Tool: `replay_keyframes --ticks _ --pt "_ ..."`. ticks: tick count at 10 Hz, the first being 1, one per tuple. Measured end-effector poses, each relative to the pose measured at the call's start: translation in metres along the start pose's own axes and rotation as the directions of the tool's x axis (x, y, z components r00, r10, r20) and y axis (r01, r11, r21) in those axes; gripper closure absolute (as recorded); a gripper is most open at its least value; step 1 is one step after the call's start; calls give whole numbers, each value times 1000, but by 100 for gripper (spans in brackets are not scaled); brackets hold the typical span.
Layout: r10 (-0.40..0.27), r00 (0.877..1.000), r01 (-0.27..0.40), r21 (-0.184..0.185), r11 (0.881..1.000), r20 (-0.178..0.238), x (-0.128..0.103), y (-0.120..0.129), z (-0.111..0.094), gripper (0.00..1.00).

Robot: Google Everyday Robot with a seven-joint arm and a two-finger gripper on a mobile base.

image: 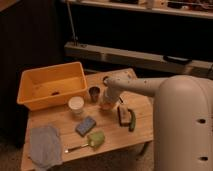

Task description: Place apple in metal cup

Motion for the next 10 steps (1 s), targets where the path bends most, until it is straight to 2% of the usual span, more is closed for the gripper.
replay_keyframes --ticks 2,4,7,9,10 --pt "-28 999 28 16 999 15 -4 5 -19 100" --pt "-53 998 52 66 996 21 -9 20 -35 100" --pt "-42 999 38 121 992 31 -19 15 -42 100" --pt "-31 999 26 134 991 39 -25 15 -48 100" --pt "-20 999 12 148 989 51 -30 11 -59 100"
